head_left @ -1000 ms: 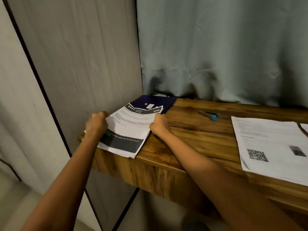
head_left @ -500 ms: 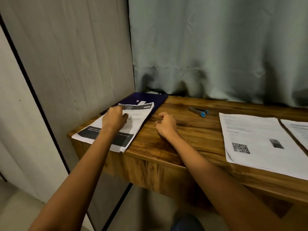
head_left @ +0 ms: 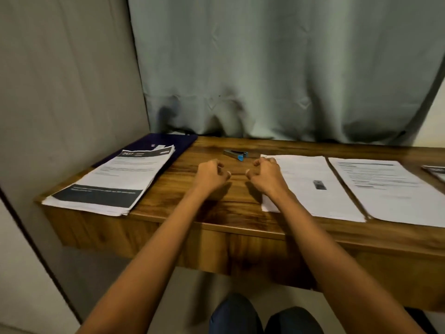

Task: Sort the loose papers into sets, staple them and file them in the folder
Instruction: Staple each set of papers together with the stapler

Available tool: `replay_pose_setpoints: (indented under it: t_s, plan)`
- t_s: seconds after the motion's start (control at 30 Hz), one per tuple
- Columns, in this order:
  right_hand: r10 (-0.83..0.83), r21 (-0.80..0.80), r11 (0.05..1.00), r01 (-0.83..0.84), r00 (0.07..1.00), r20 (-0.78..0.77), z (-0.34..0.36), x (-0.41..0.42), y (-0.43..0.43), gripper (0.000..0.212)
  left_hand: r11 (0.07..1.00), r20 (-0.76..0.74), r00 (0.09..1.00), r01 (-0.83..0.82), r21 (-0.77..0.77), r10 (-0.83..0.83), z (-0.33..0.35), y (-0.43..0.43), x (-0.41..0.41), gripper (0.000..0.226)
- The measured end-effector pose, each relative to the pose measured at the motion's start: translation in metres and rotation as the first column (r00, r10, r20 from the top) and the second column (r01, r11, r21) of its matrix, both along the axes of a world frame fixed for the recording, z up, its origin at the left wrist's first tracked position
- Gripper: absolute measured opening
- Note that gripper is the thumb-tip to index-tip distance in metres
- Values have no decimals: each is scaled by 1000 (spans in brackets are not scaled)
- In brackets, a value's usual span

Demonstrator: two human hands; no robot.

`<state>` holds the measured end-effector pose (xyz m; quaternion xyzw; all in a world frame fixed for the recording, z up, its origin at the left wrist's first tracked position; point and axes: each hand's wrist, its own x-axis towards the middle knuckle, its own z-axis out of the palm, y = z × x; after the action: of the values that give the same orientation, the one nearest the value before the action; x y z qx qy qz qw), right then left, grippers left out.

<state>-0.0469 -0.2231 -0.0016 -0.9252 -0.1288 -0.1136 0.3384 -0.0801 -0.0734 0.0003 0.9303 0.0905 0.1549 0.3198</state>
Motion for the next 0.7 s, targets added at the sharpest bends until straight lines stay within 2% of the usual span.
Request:
replay_pose_setpoints:
  t_s: [0.1, 0.23, 0.37, 0.47, 0.57, 0.7]
  plan:
    - [-139, -74, 988, 137, 990, -15, -5, 4, -42, 43, 996, -62, 997, 49, -72, -53, -7, -39, 9, 45]
    - [-304, -172, 939, 298, 953, -11, -14, 8, -94, 46, 994, -149, 984, 95, -47, -101, -9, -80, 17, 43]
    - [-449, -251, 872, 420, 891, -69, -25, 12, -123, 53, 986, -188, 969, 153, -63, -163, -8, -105, 21, 46]
    - [-475, -264, 863, 431, 869, -135, -29, 13, -128, 52, 981, -221, 956, 187, -51, -193, -6, -116, 23, 55]
    - [-478, -274, 860, 432, 869, -131, -29, 14, -127, 50, 984, -258, 949, 176, -39, -180, -5, -119, 26, 61]
    - [-483, -269, 856, 441, 868, -115, -29, 15, -124, 48, 980, -229, 955, 173, -94, -190, -2, -112, 25, 45]
